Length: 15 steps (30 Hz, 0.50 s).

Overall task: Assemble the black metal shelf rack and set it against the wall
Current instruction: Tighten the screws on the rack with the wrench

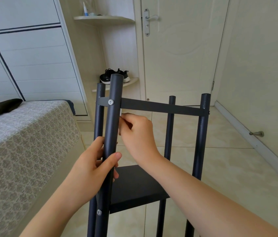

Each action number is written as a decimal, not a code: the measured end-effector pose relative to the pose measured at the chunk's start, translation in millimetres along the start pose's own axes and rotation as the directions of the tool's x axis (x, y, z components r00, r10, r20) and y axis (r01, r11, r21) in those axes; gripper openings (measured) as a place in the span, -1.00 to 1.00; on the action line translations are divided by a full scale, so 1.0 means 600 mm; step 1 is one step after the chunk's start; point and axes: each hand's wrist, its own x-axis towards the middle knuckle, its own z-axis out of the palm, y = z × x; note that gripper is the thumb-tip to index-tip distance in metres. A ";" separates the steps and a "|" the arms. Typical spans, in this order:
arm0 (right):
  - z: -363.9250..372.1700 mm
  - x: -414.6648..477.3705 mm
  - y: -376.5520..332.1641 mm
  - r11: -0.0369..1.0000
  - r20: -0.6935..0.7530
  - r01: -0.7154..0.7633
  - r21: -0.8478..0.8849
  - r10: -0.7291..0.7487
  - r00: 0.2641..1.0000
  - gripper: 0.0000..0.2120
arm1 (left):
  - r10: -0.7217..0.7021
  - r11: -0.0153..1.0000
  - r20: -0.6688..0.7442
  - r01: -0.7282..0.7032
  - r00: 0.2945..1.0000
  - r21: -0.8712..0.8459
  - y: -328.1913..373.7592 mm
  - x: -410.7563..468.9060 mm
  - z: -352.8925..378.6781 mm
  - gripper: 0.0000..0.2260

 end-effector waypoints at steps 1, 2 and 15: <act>-0.005 -0.001 -0.002 1.000 0.019 -0.021 0.000 0.021 1.000 -0.71 | -0.001 1.000 -0.002 0.001 1.000 -0.003 0.001 0.001 0.000 -0.64; -0.010 -0.003 -0.004 0.999 0.041 -0.043 -0.003 0.043 0.998 -0.69 | -0.002 1.000 -0.004 0.002 1.000 -0.008 0.001 0.001 0.000 -0.64; -0.066 -0.002 -0.037 0.978 0.208 -0.194 -0.077 0.206 0.956 -0.77 | -0.016 0.999 0.011 0.016 1.000 -0.035 0.000 -0.003 -0.002 -0.61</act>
